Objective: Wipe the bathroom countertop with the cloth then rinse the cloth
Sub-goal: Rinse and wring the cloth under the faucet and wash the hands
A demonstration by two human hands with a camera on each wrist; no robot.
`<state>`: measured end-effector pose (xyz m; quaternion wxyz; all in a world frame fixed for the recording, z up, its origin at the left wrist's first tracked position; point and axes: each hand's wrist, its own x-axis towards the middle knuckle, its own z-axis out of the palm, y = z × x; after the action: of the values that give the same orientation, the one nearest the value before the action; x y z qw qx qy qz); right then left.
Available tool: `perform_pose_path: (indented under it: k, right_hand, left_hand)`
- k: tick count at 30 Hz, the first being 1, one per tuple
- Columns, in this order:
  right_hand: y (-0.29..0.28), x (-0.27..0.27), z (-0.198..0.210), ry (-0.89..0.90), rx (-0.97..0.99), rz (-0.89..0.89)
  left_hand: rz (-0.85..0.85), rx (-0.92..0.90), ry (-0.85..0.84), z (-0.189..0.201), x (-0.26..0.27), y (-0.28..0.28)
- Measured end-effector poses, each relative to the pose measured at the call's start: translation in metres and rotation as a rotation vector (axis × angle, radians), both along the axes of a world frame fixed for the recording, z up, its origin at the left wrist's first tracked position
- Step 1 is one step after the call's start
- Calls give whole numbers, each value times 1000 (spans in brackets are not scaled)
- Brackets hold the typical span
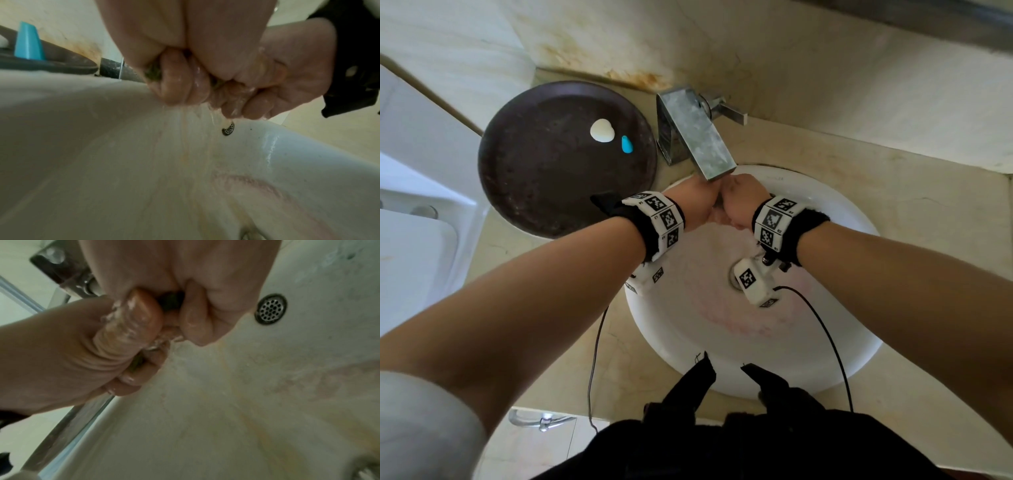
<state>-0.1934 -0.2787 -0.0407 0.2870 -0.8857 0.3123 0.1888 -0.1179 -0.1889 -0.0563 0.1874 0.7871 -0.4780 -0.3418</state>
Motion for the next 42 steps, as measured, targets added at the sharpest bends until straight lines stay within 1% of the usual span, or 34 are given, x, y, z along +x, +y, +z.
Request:
perform_pose_path:
  k: [2, 4, 6, 7, 8, 9, 11, 13, 14, 16, 17, 18, 21, 24, 27, 30, 32, 33, 34, 36, 37, 38, 39, 40, 42]
  right_hand:
    - [-1, 0, -1, 7, -43, 51]
    - [-4, -2, -5, -31, 16, -17]
    - [-10, -5, -9, -60, 133, -147]
    - [-12, -7, -8, -88, 245, -253]
    - [-14, -10, -7, -98, 357, -329]
    - [-14, -13, -7, -154, 462, -400]
    - [-17, -20, -8, -229, 572, -535]
    - [-17, -28, -10, -246, 648, -576]
    - [-16, -30, -10, -245, 662, -572]
    - [-14, -32, -12, -216, 582, -520]
    - [-12, -33, -11, -208, 537, -509]
    - [-11, -33, -12, -209, 520, -511]
    - [-6, -31, -10, -257, 556, -527]
    - [-6, -28, -10, -260, 439, -520]
    - [-9, -28, -13, -245, 434, -586]
    - [-9, -32, -12, -154, 450, -559]
    - [-8, -34, -13, -182, 428, -575]
    - [-6, -33, -13, -224, 427, -587]
    - [-4, -32, -14, -272, 458, -605]
    - [3, -27, -13, -349, 641, -672]
    - [7, -25, -13, -370, 740, -698]
    - [10, -23, -14, -381, 794, -709]
    - [12, -21, -15, -381, 798, -714]
    - [13, -20, -16, -379, 755, -706]
    - [11, -20, -18, -377, 593, -699]
  left_hand:
    - [7, -38, 7, 1, -2, 3]
    - [18, -11, -7, 0, -3, 4]
    - [72, -3, -25, -3, -2, 7]
    - [135, -15, 19, -4, -2, 9]
    - [220, -40, 101, -4, -1, 11]
    - [303, -52, 200, -3, -2, 14]
    - [418, -67, 357, 2, -3, 20]
    - [466, -67, 438, 6, -4, 25]
    - [469, -62, 414, 7, -4, 26]
    - [459, -42, 280, 7, -3, 27]
    - [465, -36, 243, 6, -3, 27]
    - [468, -31, 250, 4, -4, 28]
    - [492, -54, 352, 2, -5, 31]
    - [496, -139, 310, 5, -5, 32]
    - [569, -202, 324, 8, -5, 30]
    - [641, -217, 299, 6, -4, 29]
    - [664, -227, 312, 5, -3, 30]
    - [672, -234, 349, 5, -4, 30]
    - [667, -244, 409, 6, -5, 31]
    - [618, -247, 543, 11, -12, 32]
    - [584, -239, 579, 13, -17, 32]
    - [562, -236, 589, 14, -21, 32]
    - [564, -240, 588, 13, -24, 32]
    - [593, -238, 579, 12, -24, 32]
    - [680, -232, 531, 5, -20, 34]
